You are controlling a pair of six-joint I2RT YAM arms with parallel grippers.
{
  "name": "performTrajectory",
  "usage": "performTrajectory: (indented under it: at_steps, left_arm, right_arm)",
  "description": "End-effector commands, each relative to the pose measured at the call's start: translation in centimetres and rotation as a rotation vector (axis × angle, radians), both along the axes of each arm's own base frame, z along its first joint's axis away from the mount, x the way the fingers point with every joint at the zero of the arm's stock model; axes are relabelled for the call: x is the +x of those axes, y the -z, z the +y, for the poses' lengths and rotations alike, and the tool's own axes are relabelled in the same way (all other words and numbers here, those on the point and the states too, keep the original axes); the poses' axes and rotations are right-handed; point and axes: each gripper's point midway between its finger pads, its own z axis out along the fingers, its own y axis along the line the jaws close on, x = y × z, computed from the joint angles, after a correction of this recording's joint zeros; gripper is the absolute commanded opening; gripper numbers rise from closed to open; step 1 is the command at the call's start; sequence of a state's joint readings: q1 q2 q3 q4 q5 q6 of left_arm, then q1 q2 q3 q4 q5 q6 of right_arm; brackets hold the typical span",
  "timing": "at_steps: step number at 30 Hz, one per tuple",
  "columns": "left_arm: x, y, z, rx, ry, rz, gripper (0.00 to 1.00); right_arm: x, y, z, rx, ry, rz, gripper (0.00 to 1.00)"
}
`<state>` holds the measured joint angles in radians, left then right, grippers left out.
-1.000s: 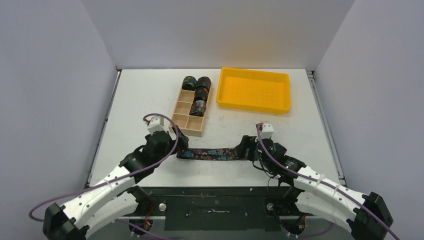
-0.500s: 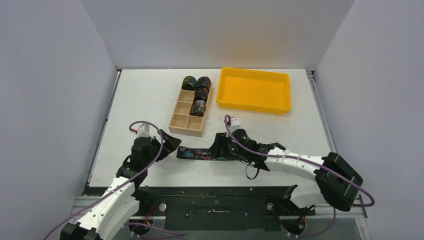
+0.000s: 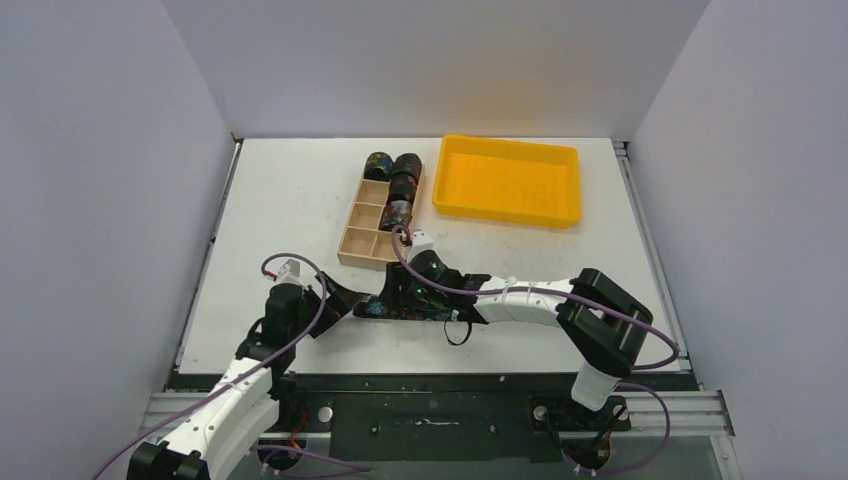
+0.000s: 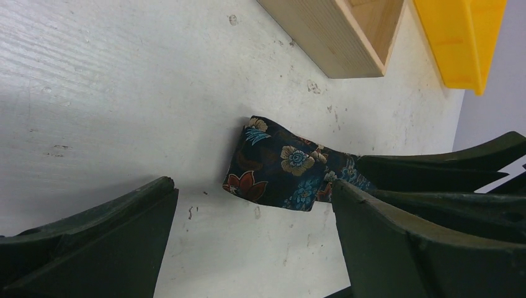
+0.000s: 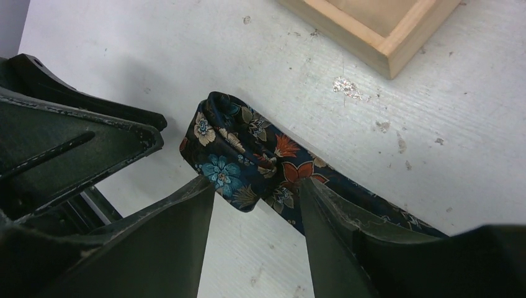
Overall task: Roll the ties
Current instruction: Roll the tie at the center of the board.
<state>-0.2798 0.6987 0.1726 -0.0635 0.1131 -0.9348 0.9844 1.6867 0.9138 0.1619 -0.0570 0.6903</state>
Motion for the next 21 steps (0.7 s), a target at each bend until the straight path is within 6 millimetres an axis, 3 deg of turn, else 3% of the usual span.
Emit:
performTrajectory:
  at_steps: [1, 6, 21]
  left_arm:
    - [0.8, -1.1, -0.2, -0.015, 0.008, -0.05, 0.93]
    - [0.6, -0.6, -0.2, -0.011, 0.012, -0.034, 0.93]
    - [0.8, -0.8, -1.2, -0.036, 0.067, -0.06, 0.93]
  right_arm:
    - [1.1, -0.9, 1.5, -0.001, 0.0, -0.044, 0.53]
    - [1.1, 0.9, 1.5, -0.051, -0.001, -0.027, 0.53]
    - [1.1, 4.2, -1.4, -0.134, 0.044, -0.004, 0.53]
